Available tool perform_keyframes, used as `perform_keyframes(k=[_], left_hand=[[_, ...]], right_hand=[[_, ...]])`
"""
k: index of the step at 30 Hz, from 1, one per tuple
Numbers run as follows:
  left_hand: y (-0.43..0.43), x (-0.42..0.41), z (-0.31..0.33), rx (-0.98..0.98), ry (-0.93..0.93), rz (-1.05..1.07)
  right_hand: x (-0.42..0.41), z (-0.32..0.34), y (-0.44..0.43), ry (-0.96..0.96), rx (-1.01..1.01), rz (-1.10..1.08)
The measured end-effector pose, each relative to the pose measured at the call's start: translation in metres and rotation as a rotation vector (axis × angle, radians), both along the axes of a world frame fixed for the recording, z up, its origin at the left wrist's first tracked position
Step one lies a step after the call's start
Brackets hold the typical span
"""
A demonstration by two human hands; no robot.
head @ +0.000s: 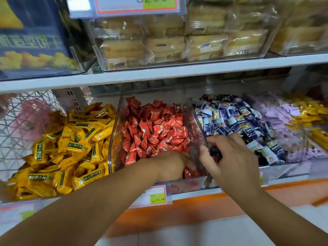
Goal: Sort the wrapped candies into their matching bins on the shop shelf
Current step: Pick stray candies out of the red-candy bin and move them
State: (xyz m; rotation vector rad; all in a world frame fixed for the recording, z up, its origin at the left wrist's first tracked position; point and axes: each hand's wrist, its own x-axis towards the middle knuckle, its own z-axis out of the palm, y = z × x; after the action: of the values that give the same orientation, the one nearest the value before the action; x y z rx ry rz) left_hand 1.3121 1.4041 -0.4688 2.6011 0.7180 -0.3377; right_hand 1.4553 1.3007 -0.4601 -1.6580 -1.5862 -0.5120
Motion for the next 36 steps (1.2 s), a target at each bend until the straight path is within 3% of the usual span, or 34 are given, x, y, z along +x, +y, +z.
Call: perform_keyframes(k=[8, 14, 22, 28, 32, 36], left_hand=[[0.004, -0.004, 0.018, -0.140, -0.102, 0.184], [0.035, -0.023, 0.052, -0.352, -0.399, 0.488], [0.058, -0.041, 0.073, -0.284, -0.430, 0.640], [0.054, -0.044, 0.071, -0.288, -0.417, 0.621], [0.042, -0.039, 0.073, -0.084, -0.457, 0.473], [0.008, -0.010, 0.069, -0.226, -0.285, 0.258]], right_hand=[[0.000, -0.001, 0.001, -0.004, -0.001, -0.011], [0.000, -0.001, 0.001, -0.021, 0.006, -0.017], [0.000, 0.000, 0.001, -0.021, 0.026, -0.004], [0.001, -0.001, 0.001, -0.017, 0.024, 0.000], [0.002, -0.003, 0.001, -0.014, 0.015, -0.004], [0.002, -0.003, 0.002, -0.025, 0.020, -0.011]])
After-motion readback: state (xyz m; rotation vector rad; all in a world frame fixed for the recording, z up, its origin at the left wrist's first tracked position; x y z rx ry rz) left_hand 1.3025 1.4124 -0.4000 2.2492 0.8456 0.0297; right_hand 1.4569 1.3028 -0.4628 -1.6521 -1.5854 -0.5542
